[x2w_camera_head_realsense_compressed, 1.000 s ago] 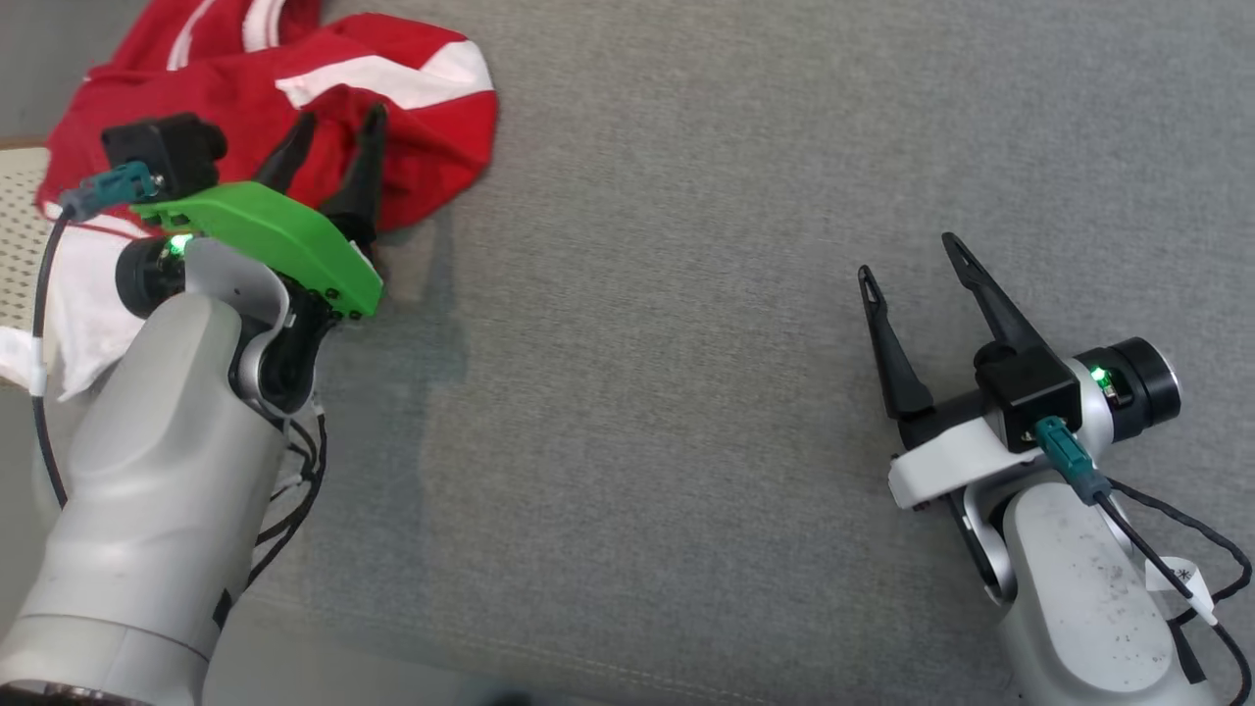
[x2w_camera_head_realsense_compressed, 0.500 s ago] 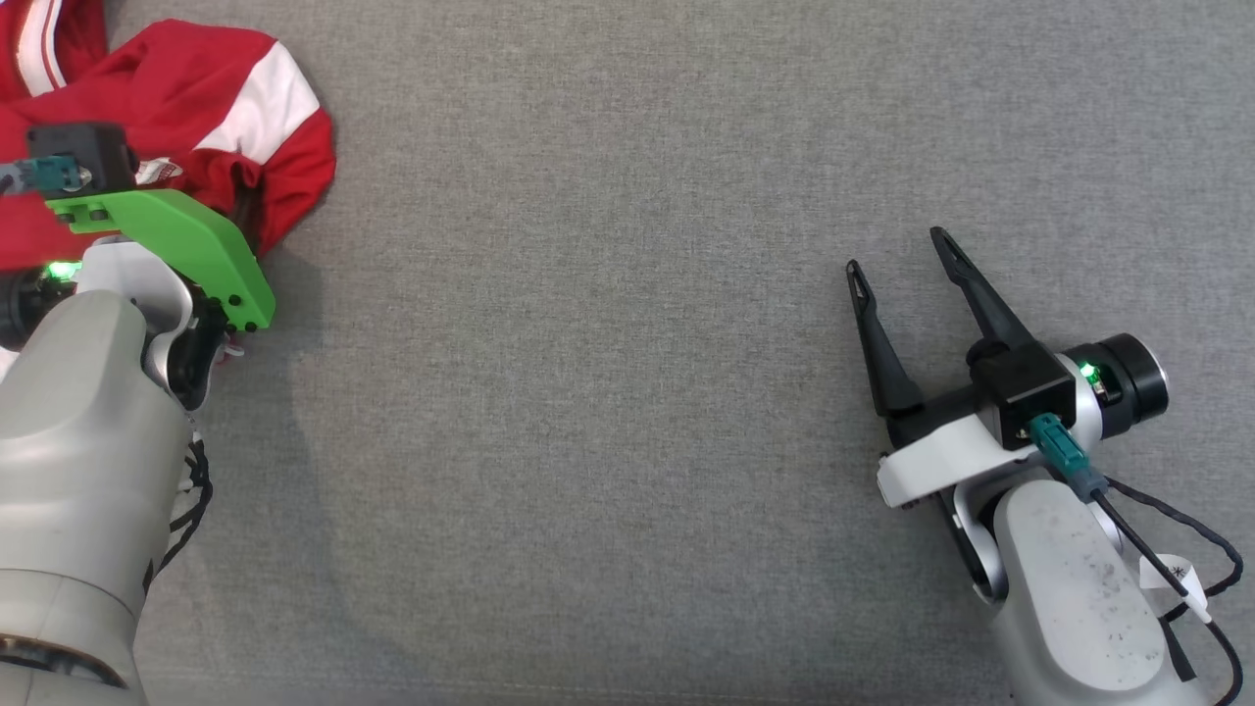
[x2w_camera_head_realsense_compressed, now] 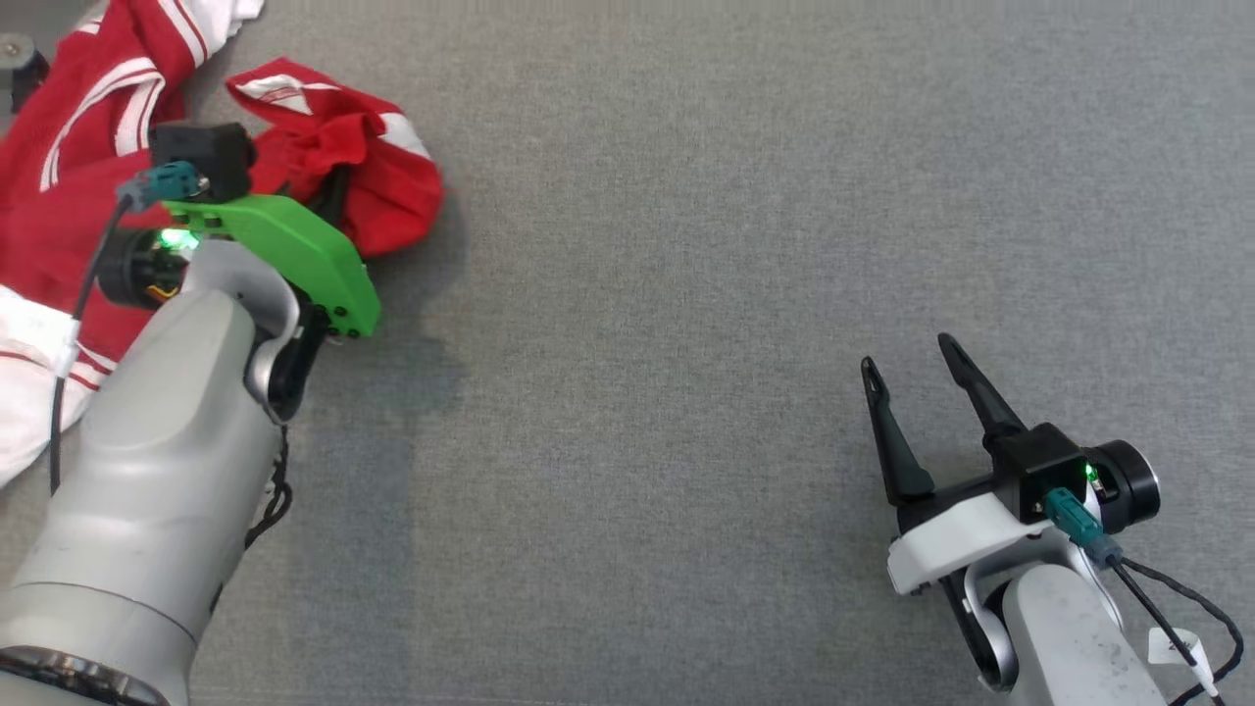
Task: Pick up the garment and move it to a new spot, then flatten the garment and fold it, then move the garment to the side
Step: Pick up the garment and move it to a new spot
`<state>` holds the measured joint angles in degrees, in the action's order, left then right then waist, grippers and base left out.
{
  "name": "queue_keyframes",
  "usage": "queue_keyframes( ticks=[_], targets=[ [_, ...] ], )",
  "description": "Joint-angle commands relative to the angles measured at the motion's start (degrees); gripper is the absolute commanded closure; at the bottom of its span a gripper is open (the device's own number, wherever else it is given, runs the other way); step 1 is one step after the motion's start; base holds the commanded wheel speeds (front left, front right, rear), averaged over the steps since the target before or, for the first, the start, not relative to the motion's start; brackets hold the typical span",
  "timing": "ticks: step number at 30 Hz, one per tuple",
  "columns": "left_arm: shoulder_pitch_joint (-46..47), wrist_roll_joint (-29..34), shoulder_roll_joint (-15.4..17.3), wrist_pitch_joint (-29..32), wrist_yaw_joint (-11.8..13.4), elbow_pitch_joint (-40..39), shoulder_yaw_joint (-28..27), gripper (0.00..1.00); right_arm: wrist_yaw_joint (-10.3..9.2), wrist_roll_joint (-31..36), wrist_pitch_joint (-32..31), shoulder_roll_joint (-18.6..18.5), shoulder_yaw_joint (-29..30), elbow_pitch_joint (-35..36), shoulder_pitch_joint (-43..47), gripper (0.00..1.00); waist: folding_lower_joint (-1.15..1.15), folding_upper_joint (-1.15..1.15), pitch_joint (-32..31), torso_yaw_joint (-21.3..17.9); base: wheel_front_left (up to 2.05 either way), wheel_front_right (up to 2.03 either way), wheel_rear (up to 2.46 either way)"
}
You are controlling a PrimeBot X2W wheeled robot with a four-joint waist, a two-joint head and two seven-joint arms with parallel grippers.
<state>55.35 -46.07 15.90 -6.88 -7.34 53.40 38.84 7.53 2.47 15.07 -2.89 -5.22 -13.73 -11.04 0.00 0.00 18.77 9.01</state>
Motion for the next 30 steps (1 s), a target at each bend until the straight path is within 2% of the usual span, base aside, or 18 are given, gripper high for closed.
queue_keyframes(
  ticks=[1,8,13,17,20,23,27,30],
  targets=[
    [-1.31,-0.33,-0.14,0.00,-0.20,-2.45,0.54,1.00,-0.08,-0.74,0.16,-0.01,-0.14,-0.03,1.08,0.00,0.00,0.00,-5.11,0.00,0.00,0.00,0.00],
    [-6.39,-1.94,0.54,3.16,0.35,-22.71,3.12,1.00,-0.08,-3.03,0.16,-0.03,-0.24,0.27,2.91,0.00,0.00,0.00,-9.09,-2.79,0.00,0.00,0.00],
    [-11.46,-5.39,-0.57,8.14,3.04,-42.13,4.54,1.00,-0.08,-4.23,0.17,-0.04,-0.08,0.97,2.74,0.00,0.00,0.00,-8.99,-6.39,0.00,0.00,0.00],
    [-14.19,-7.70,-2.01,12.47,5.57,-53.37,6.62,1.00,-0.08,-5.11,0.17,-0.05,-0.29,1.65,1.43,0.00,0.00,0.00,-7.22,-10.29,0.00,0.00,0.00],
    [-15.10,-8.00,-2.33,14.77,7.46,-57.08,7.96,1.00,-0.08,-6.36,0.16,-0.03,-0.72,1.99,0.80,0.00,0.00,0.00,-5.45,-14.05,0.00,0.00,0.00],
    [-16.57,-11.08,-3.55,16.75,8.33,-57.97,8.22,1.00,-0.08,-7.69,0.17,-0.05,-0.60,2.45,0.33,0.00,0.00,0.00,-3.88,-17.35,0.00,0.00,0.00],
    [-17.61,-15.22,-2.56,19.70,8.65,-53.90,7.09,1.00,-0.08,-9.15,0.17,0.01,-0.84,2.91,0.01,0.00,0.00,0.00,-1.76,-21.87,0.00,0.00,0.00],
    [-15.59,-14.75,-0.44,20.61,7.85,-47.44,6.30,1.00,-0.08,-10.46,0.17,0.00,-0.95,3.23,0.24,0.00,0.00,0.00,-0.40,-24.91,0.00,0.00,0.00]
  ],
)
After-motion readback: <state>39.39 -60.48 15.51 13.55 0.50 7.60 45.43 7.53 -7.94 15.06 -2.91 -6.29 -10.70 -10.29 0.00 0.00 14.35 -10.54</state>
